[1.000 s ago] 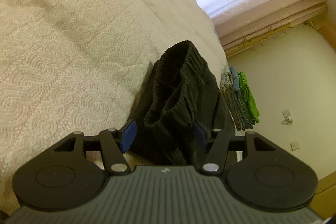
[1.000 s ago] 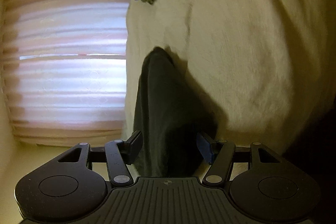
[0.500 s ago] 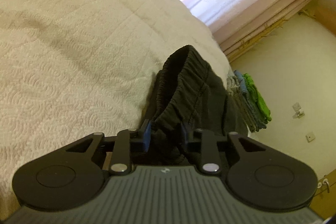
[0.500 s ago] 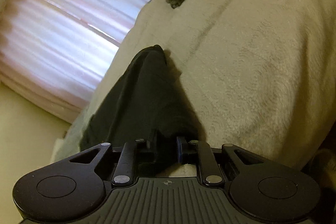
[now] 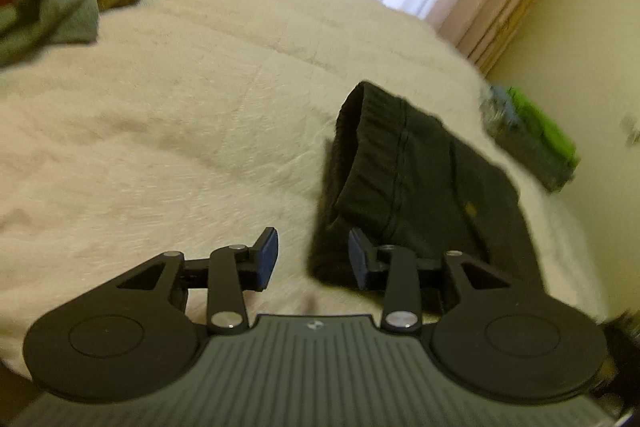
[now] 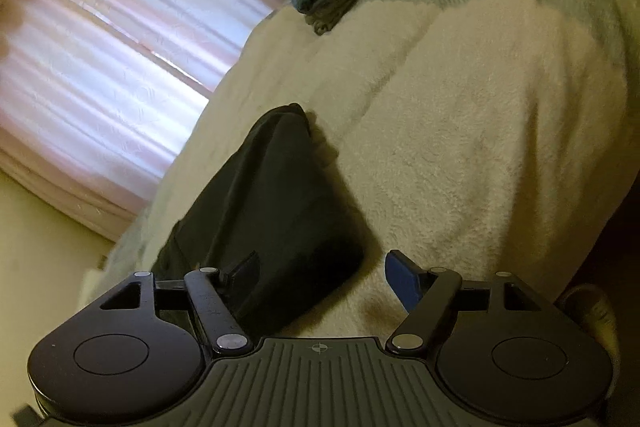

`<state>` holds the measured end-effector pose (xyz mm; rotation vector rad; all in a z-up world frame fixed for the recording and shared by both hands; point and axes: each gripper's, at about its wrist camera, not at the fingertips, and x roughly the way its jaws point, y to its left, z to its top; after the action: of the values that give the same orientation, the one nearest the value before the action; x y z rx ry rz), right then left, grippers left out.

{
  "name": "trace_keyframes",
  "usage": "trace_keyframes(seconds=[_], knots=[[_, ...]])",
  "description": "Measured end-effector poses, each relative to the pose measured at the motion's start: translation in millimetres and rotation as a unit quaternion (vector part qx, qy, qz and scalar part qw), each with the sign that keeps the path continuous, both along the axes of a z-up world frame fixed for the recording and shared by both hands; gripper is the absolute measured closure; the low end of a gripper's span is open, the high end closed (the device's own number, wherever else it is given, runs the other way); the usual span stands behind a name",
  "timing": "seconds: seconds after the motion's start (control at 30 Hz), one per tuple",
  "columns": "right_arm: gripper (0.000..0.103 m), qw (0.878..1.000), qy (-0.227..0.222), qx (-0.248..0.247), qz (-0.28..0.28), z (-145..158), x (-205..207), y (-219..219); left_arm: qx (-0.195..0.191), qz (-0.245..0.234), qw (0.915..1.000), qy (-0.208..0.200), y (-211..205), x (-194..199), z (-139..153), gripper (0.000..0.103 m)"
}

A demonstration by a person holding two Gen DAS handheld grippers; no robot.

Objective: Fold clothes
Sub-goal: 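Release both grippers and pull back from the folded trousers bundle, then grasp the folded trousers bundle with the left gripper while the right gripper grasps it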

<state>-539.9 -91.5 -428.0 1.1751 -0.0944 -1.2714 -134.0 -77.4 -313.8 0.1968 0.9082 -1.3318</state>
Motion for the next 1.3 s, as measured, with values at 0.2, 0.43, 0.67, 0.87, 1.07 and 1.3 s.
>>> trace_keyframes(seconds=[0.2,0.43,0.67,0.87,1.07,1.3], knots=[[0.029,0.992,0.126,-0.028,0.014,25,31,24,0.002,-0.025,0.9981,-0.057,31,-16,14,0.063],[0.018,0.982,0.183,-0.048,0.022,39,49,49,-0.01,-0.048,0.9955,-0.081,64,-28,29,0.06],[0.009,0.972,0.227,-0.058,0.034,50,61,61,-0.018,-0.061,0.9947,-0.081,83,-30,30,0.057],[0.009,0.968,0.245,-0.037,0.044,41,70,50,-0.014,-0.068,0.9953,-0.067,75,-22,17,0.057],[0.009,0.97,0.237,0.015,0.046,6,82,19,-0.003,-0.078,0.9958,-0.048,54,-6,-13,0.058],[0.009,0.976,0.204,-0.024,-0.071,5,54,-17,-0.048,-0.1,0.9938,-0.001,5,39,-21,0.06]])
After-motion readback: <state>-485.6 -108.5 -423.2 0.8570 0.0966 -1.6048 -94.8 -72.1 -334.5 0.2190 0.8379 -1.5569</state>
